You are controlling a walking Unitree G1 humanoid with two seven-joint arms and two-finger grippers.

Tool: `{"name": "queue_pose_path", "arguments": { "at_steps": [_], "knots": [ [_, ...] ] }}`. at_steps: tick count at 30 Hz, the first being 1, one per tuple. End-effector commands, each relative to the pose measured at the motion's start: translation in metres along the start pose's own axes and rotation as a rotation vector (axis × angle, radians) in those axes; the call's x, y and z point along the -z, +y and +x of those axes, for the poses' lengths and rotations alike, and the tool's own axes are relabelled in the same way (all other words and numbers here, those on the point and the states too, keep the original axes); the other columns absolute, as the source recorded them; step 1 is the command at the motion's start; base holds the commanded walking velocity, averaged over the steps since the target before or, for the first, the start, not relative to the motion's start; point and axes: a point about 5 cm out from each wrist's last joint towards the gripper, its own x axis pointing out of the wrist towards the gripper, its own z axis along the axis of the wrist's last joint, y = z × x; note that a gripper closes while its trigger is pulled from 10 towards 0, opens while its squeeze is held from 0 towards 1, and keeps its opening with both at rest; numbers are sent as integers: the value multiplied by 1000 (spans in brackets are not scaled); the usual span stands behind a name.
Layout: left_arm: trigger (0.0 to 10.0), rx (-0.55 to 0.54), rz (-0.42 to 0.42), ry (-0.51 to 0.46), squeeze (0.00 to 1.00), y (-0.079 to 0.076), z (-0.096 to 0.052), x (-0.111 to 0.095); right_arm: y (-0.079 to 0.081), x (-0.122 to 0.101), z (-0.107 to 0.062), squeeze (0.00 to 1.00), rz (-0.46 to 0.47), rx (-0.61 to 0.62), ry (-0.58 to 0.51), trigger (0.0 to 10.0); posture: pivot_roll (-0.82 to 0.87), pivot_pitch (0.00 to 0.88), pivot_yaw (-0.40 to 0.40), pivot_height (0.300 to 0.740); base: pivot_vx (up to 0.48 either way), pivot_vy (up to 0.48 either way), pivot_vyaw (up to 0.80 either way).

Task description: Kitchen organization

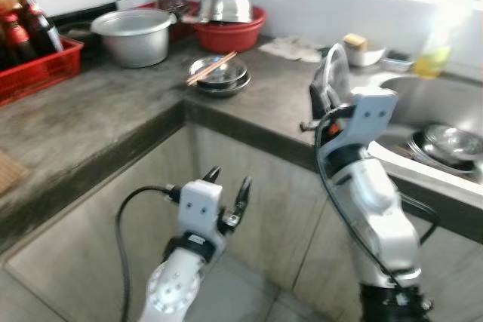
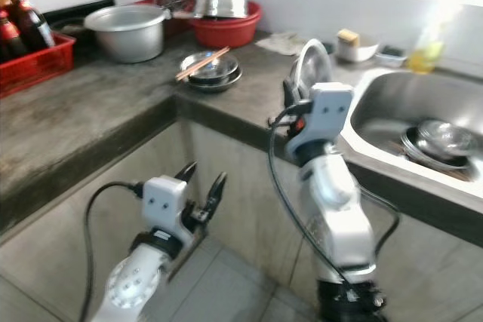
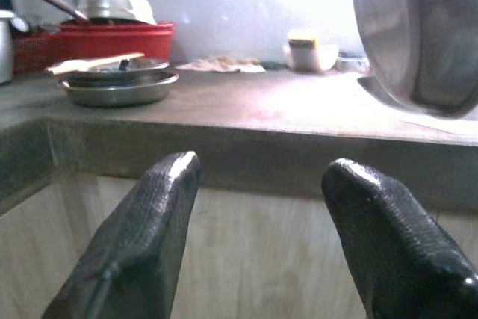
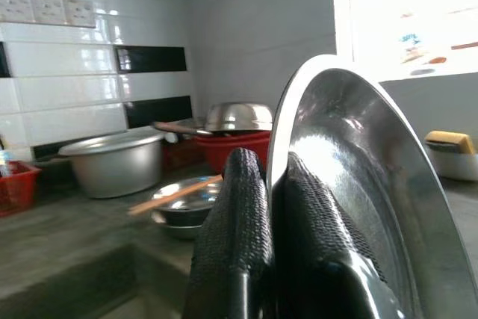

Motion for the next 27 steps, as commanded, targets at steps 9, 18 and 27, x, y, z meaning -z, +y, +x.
{"name": "queue_pose_path", "arguments": {
  "at_steps": [9, 18, 27],
  "knots": [
    [10000, 39, 10, -5, 0, -7, 4, -3, -5, -12, 1, 0, -47, 21, -46, 0, 93, 30, 0, 740, 95, -127, -781],
    [10000, 6, 10, 6, 0, -2, 6, -2, -7, -13, 1, 0, -62, 28, -51, 0, 94, 33, 1, 740, 200, -241, -781],
    [10000, 25, 16, -1, 0, -5, 4, -2, -6, -18, 4, 0, -92, 14, -77, 0, 95, 32, -3, 740, 198, -170, -619]
  ]
}}
